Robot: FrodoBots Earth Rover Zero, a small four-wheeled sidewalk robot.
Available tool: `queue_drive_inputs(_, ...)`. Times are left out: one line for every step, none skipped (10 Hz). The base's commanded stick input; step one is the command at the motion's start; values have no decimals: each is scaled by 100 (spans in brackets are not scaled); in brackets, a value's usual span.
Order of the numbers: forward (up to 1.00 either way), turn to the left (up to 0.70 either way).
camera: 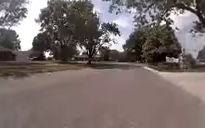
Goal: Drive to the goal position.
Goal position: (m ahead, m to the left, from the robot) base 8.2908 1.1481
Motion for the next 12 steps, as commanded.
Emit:
queue_drive_inputs(70,-35)
queue_drive_inputs(70,-35)
queue_drive_inputs(70,-3)
queue_drive_inputs(70,0)
queue_drive_inputs(70,0)
queue_drive_inputs(70,0)
queue_drive_inputs(70,0)
queue_drive_inputs(70,0)
queue_drive_inputs(70,0)
queue_drive_inputs(70,-8)
queue_drive_inputs(70,-21)
queue_drive_inputs(70,-34)
